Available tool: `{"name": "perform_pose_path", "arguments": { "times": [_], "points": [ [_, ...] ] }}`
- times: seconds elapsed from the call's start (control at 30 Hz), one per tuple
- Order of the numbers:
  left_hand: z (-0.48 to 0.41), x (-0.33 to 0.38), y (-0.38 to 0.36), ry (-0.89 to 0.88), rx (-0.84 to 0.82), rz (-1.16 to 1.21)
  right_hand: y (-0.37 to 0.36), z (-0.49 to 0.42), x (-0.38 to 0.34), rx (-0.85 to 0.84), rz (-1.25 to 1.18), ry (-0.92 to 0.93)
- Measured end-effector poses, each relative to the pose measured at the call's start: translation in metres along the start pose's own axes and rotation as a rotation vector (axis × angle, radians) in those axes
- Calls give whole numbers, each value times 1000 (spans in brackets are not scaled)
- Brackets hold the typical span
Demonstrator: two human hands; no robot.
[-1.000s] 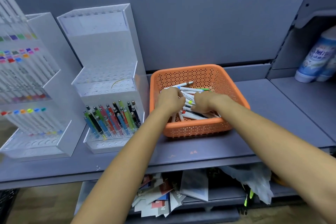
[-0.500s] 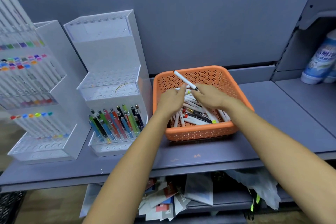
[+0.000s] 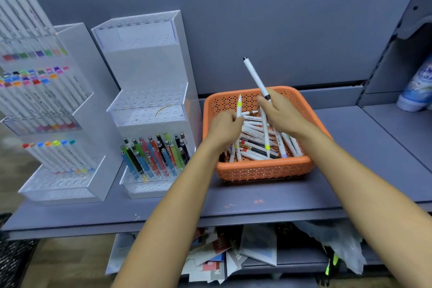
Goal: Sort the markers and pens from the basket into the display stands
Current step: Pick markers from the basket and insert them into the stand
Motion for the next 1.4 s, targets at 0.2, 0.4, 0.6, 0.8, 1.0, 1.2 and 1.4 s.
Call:
{"name": "perform_pose_path", "arguments": {
  "times": [0.2, 0.4, 0.6, 0.8, 1.0, 1.2, 1.4],
  "points": [
    [7, 5, -24, 99, -410, 382, 1, -4, 2, 23, 5, 38],
    [18, 12, -33, 78, -646, 553, 0, -5, -4, 135, 28, 86],
    [22, 17, -30, 59, -685, 603, -1, -5, -6, 195, 44, 100],
    [0, -2, -13, 155, -280, 779, -4, -10, 1, 163, 107, 13],
    [-5, -1, 8, 43, 47, 775, -32, 0, -1, -320, 226, 1],
    [-1, 2, 9, -3, 18, 694, -42, 3, 2, -496, 271, -21],
    [-3, 1, 10, 8, 50, 755, -39, 7, 31, -675, 635, -283]
  ]
}}
Point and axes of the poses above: each hand's wrist, its own z-axis away from the middle knuckle, its own y-axis out of the back of the hand, x = y × z, the point moved 5 cm from there along -z, towards the middle knuckle, and after that the axes turned 8 degrees about -x, right-handed, at the moved point
